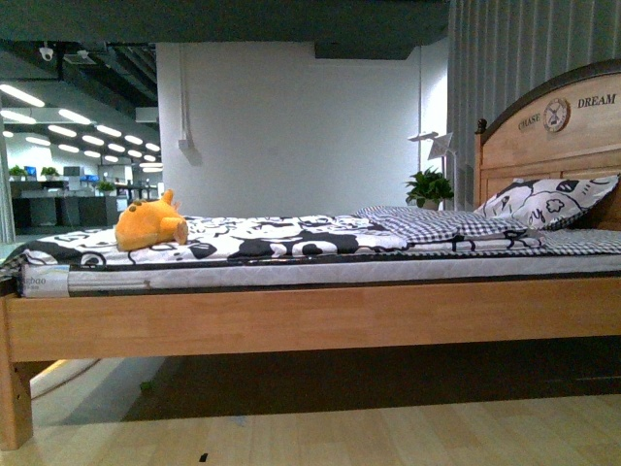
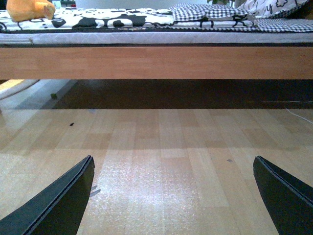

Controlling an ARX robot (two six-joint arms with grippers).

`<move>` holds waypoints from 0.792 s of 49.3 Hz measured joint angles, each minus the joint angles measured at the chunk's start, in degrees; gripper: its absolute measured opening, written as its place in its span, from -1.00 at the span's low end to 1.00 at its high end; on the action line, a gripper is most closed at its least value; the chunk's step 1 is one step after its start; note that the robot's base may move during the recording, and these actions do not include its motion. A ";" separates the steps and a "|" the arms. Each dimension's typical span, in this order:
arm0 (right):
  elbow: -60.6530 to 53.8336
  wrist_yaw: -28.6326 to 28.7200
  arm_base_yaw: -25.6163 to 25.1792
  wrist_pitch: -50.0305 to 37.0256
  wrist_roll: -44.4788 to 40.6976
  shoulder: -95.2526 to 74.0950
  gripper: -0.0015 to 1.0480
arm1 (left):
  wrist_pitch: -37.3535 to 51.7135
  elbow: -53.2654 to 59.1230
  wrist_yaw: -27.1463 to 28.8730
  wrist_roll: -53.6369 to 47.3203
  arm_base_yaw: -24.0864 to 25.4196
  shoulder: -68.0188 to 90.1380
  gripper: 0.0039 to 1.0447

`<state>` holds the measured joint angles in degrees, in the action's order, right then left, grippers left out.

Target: Put away toys

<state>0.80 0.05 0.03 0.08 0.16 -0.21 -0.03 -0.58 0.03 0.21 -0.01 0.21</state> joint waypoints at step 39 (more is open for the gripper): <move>0.00 0.00 0.00 0.00 0.00 0.00 0.87 | 0.00 0.00 0.00 0.00 0.00 0.00 0.89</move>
<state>0.80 0.05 0.03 0.08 0.16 -0.21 -0.03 -0.58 0.03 0.21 -0.01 0.21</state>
